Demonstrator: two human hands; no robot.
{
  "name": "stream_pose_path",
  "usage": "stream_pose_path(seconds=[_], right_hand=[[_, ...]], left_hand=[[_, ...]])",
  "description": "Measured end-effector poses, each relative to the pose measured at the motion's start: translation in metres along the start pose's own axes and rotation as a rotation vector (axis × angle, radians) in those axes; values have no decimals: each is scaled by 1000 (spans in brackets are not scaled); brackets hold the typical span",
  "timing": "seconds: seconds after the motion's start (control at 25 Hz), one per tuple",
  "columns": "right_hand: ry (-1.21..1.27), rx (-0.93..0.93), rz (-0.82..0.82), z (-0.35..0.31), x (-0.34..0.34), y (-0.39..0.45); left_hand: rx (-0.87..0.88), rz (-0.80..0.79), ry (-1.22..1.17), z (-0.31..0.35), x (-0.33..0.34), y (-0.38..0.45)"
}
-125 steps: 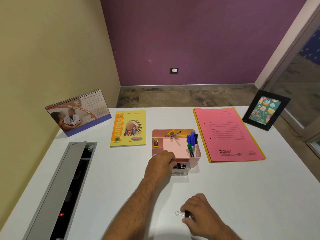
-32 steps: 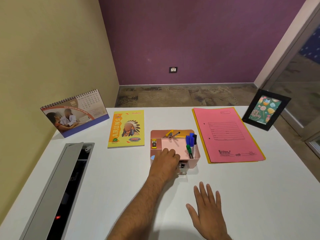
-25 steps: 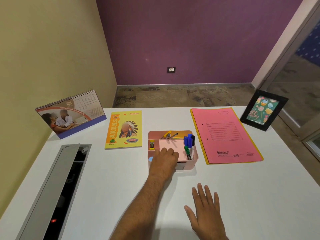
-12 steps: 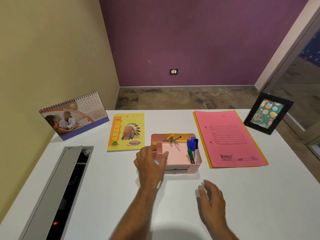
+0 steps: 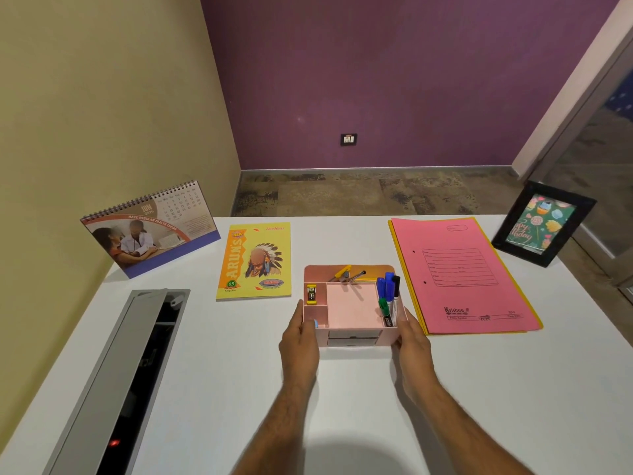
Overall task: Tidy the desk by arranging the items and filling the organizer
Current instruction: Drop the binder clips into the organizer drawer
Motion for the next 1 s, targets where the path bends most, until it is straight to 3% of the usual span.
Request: stream_pose_path(seconds=[0.32,1.0], right_hand=[[33,-14,69,-7,0,13],[-7,-60,48,-56,40,157]], left_hand=[[8,27,97,8,3,17],[136,12,76,50,52,141]])
Point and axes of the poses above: each hand's wrist, its own y-axis towards the middle knuckle, its own x-axis out of the palm, z = x × y, the point moved 7 cm from there along y, towards the middle knuckle, and after that the axes turned 3 degrees about x, right-handed, at the moved point
